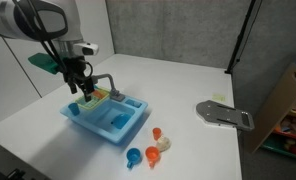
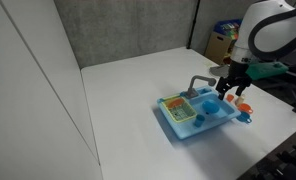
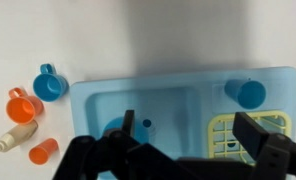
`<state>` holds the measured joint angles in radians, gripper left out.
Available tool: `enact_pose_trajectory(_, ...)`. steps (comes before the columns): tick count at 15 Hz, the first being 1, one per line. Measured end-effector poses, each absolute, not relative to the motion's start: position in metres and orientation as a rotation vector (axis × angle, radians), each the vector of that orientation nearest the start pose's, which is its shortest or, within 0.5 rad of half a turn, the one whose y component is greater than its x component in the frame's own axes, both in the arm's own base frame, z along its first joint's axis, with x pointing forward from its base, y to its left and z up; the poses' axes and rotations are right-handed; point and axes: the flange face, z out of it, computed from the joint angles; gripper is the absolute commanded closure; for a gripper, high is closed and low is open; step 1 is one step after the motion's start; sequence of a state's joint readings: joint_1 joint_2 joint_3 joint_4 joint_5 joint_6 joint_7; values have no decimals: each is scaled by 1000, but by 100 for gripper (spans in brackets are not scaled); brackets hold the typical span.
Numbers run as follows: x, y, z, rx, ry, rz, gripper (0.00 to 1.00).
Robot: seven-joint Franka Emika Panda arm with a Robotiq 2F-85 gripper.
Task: Put the blue cup on the counter then put the orange mug on the blue plate
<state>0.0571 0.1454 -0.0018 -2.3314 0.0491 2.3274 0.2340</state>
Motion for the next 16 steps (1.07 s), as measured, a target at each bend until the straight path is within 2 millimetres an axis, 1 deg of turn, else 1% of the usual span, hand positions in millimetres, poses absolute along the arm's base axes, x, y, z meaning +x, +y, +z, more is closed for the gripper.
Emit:
enact_pose_trajectory(5, 489, -18, 260, -3081, 482, 258, 0)
enact_pose_trajectory(10, 487, -60, 263, -3057, 611, 218, 0)
enact_pose_trajectory(13, 489, -71, 265, -3052, 646, 174, 0)
enact_pose_trajectory(16, 491, -71, 266, -3054, 643, 145, 0)
